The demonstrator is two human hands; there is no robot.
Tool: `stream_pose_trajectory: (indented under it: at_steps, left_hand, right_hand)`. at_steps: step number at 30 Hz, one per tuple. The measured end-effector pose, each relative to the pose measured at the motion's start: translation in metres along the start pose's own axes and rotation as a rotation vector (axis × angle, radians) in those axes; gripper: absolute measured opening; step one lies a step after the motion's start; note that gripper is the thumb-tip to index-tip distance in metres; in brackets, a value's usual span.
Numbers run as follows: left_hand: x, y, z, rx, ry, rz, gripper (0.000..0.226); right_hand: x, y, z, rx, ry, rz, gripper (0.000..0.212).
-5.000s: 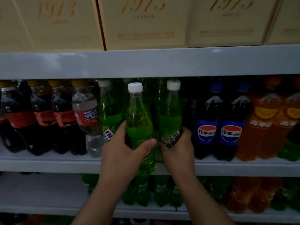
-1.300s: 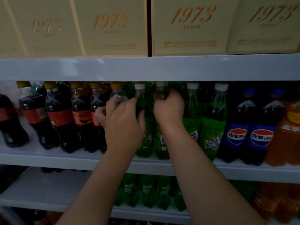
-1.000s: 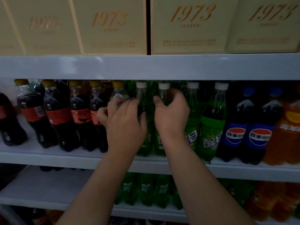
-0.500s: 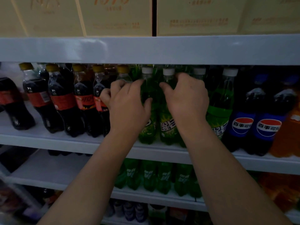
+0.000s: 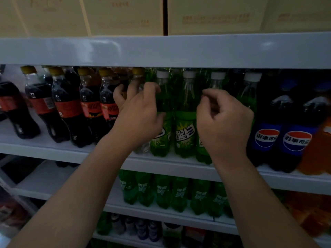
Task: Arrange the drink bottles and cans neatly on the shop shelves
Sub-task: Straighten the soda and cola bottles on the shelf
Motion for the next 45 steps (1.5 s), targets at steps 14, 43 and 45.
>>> stream_pose_trajectory:
  at_steps: [14, 43, 45]
  left_hand:
    - [-0.01, -0.017, -0.008, 0.134, -0.014, -0.109, 0.052]
    - [-0.099, -0.099, -0.015, 0.535, -0.356, -0.076, 0.061]
    - [-0.1, -0.099, -0.015, 0.533, -0.361, -0.083, 0.061]
  right_hand:
    - [-0.009, -0.099, -0.04, -0.126, 0.104, 0.22, 0.02]
    - [-0.059, 0.044, -0.007, -0.511, 0.334, 0.456, 0.006]
    - [-0.058, 0.046, -0.006, -0.447, 0.246, 0.447, 0.009]
Point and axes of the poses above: each hand's wrist, its own y-axis towards the middle knuckle, its own x-axis out of the back of the hand, z = x × y, the point moved 3 cm from there along y, towards the middle knuckle, and after that the axes turned 10 degrees about z, right-handed, at the moved point
